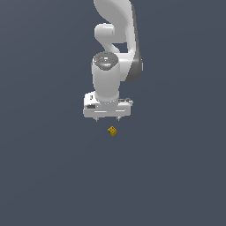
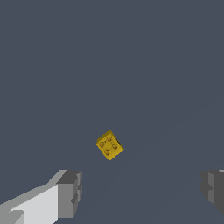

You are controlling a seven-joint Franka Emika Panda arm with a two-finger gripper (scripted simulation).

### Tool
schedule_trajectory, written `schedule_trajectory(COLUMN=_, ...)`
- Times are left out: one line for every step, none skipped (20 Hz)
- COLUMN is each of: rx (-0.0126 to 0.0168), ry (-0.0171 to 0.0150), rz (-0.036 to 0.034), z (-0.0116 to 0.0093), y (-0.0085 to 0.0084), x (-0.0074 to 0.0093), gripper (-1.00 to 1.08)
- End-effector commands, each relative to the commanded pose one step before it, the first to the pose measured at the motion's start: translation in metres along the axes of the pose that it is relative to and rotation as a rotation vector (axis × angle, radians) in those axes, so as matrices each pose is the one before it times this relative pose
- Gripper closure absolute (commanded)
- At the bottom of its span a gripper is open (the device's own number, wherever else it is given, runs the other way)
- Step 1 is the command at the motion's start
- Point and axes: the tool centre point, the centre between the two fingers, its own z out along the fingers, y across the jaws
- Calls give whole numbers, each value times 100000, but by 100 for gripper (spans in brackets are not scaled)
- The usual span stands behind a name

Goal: Pick up the object and move it to a goal position.

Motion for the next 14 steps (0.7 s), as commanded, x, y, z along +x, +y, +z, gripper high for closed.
schedule_trajectory(rx=-33, ry=1, rz=-4183, z=675, y=-87, x=-88, gripper=-92)
schedule_trajectory(rx=-10, ry=19, rz=-1995, z=312, y=-45, x=-38, gripper=-92)
schedule_trajectory(rx=-4, ry=22, rz=-2142, z=334, y=-52, x=-42, gripper=-92)
schedule_trajectory(rx=1, ry=25, rz=-2288, z=355, y=-58, x=-46, gripper=-92)
schedule_trajectory(rx=7, ry=29, rz=-2435, z=376, y=-65, x=-50, gripper=-92)
schedule_trajectory(rx=15, ry=34, rz=-2585, z=397, y=-74, x=-54, gripper=-92)
schedule_trajectory(rx=24, ry=40, rz=-2734, z=418, y=-82, x=-58, gripper=-92)
schedule_trajectory(rx=33, ry=47, rz=-2872, z=437, y=-92, x=-61, gripper=-92)
schedule_trajectory(rx=42, ry=54, rz=-2899, z=438, y=-98, x=-62, gripper=-92)
schedule_trajectory(rx=50, ry=60, rz=-2900, z=436, y=-104, x=-62, gripper=-92)
schedule_trajectory(rx=59, ry=67, rz=-2902, z=433, y=-110, x=-62, gripper=-92)
schedule_trajectory(rx=66, ry=74, rz=-2903, z=431, y=-115, x=-61, gripper=-92)
schedule_trajectory(rx=73, ry=82, rz=-2882, z=425, y=-120, x=-60, gripper=-92)
schedule_trajectory(rx=76, ry=86, rz=-2751, z=403, y=-120, x=-56, gripper=-92)
